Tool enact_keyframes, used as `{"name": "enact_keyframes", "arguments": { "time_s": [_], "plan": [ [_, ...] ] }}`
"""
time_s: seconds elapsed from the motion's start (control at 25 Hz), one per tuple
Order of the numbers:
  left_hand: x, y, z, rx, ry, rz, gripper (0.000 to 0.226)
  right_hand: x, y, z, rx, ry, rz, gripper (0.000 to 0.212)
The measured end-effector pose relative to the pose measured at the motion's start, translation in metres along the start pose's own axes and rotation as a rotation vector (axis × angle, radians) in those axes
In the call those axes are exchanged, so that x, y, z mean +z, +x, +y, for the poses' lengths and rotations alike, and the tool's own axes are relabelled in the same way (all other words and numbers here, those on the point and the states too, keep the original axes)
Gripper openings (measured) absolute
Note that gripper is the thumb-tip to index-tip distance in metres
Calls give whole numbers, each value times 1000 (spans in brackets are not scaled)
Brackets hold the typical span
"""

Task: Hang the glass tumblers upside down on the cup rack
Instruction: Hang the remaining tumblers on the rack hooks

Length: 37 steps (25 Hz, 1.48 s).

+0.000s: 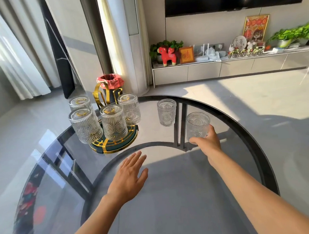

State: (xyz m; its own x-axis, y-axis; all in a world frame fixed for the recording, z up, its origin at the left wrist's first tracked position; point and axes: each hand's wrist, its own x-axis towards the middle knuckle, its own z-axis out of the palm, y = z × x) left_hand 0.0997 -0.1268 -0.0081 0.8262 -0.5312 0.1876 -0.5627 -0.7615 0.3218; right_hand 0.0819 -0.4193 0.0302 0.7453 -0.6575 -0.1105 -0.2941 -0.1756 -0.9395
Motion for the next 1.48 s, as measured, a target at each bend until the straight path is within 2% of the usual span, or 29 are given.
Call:
{"name": "enact_keyframes", "arguments": {
  "time_s": [0.2, 0.28, 0.36, 0.44, 0.52, 0.64, 0.72, 0.84, 0.92, 1.0, 1.24, 1.32, 1.48],
  "plan": [
    [3, -3, 3, -20, -13, -20, 66, 0, -7, -5, -31, -132, -34, 56],
    [-2, -2, 6, -18, -31, -13, 59, -1, -21, -13, -109, -120, -143, 54],
    [-18, -1, 10, 57, -65, 22, 45, 2, -36, -33, -229, -95, -219, 61],
    [-41, -6, 18, 162, -144, 114, 38, 11, -45, -67, -343, -3, -218, 67],
    [-70, -9, 28, 193, -274, 257, 32, 22, -48, -109, -396, 211, -208, 67],
    [-127, 11, 24, 22, -544, 576, 24, 46, -41, -173, -525, 293, -161, 64],
    [-169, 37, 7, -53, -552, 682, 18, 65, -33, -208, -615, 257, -103, 67],
    [-215, 86, -28, -71, -283, 643, 21, 94, -14, -246, -696, 110, -25, 63],
    [-226, 114, -47, 8, -88, 515, 26, 113, -2, -261, -718, -37, -26, 56],
    [-226, 136, -59, 115, -6, 382, 30, 132, 7, -266, -744, -173, -37, 52],
    [-211, 147, -72, 62, -333, 410, 39, 179, 20, -258, -823, -409, -97, 44],
    [-211, 147, -70, 47, -355, 427, 42, 193, 23, -250, -822, -526, -140, 38],
    [-216, 145, -72, 73, -241, 445, 43, 209, 30, -236, -674, -631, -206, 34]
  ]
}}
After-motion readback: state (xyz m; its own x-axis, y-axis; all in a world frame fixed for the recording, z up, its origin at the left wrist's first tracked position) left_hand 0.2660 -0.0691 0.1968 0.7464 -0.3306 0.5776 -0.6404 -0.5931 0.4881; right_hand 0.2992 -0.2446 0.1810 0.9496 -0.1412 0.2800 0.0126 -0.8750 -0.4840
